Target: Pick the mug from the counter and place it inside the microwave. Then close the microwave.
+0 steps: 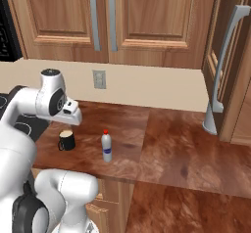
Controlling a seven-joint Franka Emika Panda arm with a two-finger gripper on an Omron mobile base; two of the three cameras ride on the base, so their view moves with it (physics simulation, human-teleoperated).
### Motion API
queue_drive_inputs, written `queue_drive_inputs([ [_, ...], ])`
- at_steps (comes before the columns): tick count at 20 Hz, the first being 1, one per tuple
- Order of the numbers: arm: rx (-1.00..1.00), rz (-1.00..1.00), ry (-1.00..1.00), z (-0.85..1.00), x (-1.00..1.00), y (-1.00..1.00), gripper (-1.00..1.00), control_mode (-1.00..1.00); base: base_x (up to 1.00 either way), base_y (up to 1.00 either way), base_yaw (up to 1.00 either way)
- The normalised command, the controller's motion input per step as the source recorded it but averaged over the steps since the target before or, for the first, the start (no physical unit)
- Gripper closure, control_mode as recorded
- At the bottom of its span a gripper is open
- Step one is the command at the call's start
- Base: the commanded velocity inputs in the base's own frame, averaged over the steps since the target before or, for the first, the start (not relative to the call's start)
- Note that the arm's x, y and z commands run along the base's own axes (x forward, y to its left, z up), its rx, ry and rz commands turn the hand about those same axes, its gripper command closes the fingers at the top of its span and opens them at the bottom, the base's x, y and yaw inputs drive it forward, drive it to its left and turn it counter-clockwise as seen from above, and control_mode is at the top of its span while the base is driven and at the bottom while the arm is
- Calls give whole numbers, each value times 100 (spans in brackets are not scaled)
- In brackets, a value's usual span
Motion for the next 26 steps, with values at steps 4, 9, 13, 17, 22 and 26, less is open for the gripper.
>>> queue_drive_inputs([
  [4,0,0,0,-58,17,9,-100,-100,0,0,0],
  [9,0,0,-3,-33,5,2,-100,-100,0,0,0],
  [13,0,0,0,-23,4,6,-100,-100,0,0,0],
  [17,-1,0,0,-13,11,22,-100,-100,0,0,0],
  [22,-1,0,0,0,4,31,-100,-100,0,0,0],
  [26,-1,0,0,-1,0,17,-100,-100,0,0,0],
])
